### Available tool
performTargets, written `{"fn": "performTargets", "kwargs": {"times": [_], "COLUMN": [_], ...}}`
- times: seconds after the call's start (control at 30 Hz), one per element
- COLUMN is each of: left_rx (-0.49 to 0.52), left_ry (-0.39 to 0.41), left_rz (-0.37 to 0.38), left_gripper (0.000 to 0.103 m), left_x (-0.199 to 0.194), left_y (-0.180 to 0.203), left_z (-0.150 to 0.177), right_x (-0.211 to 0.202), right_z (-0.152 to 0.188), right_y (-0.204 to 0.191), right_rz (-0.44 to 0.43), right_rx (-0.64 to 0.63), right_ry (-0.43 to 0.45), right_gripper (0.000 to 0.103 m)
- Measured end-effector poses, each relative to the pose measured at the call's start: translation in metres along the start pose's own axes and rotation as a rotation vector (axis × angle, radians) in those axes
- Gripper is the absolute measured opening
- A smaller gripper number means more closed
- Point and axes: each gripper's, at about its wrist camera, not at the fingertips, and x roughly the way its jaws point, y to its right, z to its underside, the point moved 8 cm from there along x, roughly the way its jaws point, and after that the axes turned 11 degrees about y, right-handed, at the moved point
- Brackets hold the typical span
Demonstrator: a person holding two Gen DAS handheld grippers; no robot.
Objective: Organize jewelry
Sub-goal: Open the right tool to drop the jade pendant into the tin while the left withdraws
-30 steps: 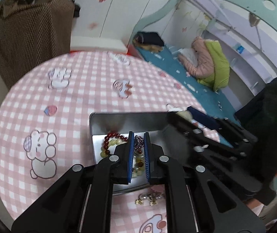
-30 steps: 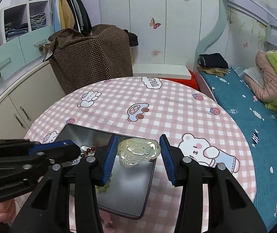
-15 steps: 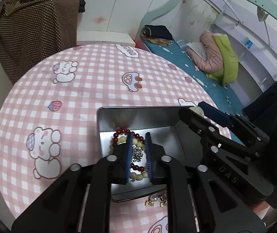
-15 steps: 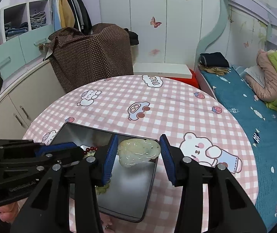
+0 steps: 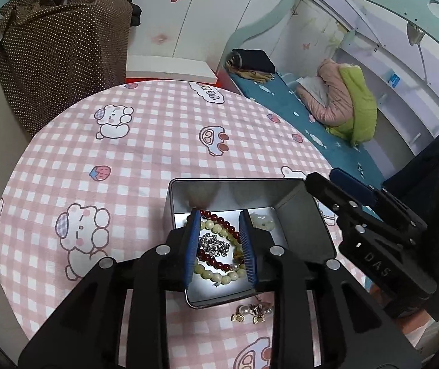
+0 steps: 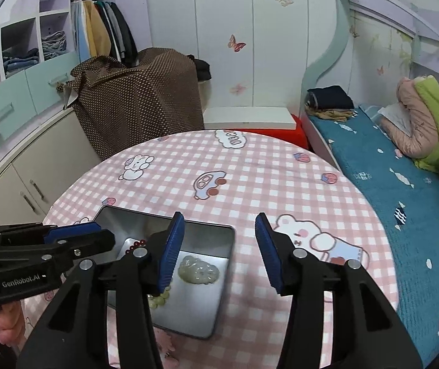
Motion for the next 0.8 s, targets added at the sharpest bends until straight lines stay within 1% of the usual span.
{"fn": "performTargets", "kwargs": {"times": [0.07, 0.13, 0.2, 0.3, 0.37, 0.47, 0.57, 0.6, 0.63, 0.73, 0.77, 0.8], "left_rx": [0.006, 0.012, 0.017, 0.026, 0.032, 0.038, 0.043, 0.045, 0.050, 0.064, 0.065, 0.067], "left_ry": [0.003, 0.008, 0.010, 0.011, 0.015, 0.025, 0.028, 0.030, 0.034, 0.044, 0.044, 0.046], "left_rz": [-0.001, -0.003, -0.007, -0.012, -0.013, -0.018, -0.029, -0.029, -0.033, -0.044, -0.045, -0.051], "left_gripper": [0.028, 0.031, 0.031, 0.032, 0.034, 0.038, 0.039, 0.042, 0.046, 0.049, 0.050, 0.054], "left_x": [-0.003, -0.006, -0.008, -0.013, -0.018, -0.026, -0.033, -0.036, -0.040, -0.049, -0.052, -0.055], "left_y": [0.002, 0.004, 0.006, 0.008, 0.011, 0.015, 0.019, 0.020, 0.022, 0.026, 0.027, 0.028], "left_z": [0.001, 0.001, 0.002, 0.005, 0.007, 0.010, 0.013, 0.015, 0.017, 0.022, 0.024, 0.027], "right_x": [-0.003, -0.008, -0.011, -0.019, -0.023, -0.032, -0.044, -0.047, -0.052, -0.066, -0.069, -0.072], "right_z": [0.001, 0.001, 0.001, 0.003, 0.003, 0.005, 0.008, 0.009, 0.010, 0.012, 0.013, 0.013], "right_y": [0.004, 0.006, 0.007, 0.007, 0.007, 0.006, 0.006, 0.007, 0.008, 0.012, 0.013, 0.014], "right_rz": [0.014, 0.020, 0.029, 0.031, 0.035, 0.041, 0.047, 0.048, 0.052, 0.071, 0.072, 0.076], "right_rx": [0.008, 0.011, 0.010, 0.015, 0.015, 0.023, 0.031, 0.033, 0.036, 0.046, 0.051, 0.055], "right_ry": [-0.001, 0.002, 0.003, 0.006, 0.009, 0.017, 0.024, 0.026, 0.031, 0.043, 0.045, 0.046], "right_gripper": [0.048, 0.049, 0.050, 0.053, 0.058, 0.061, 0.063, 0.065, 0.068, 0.073, 0.077, 0.078]}}
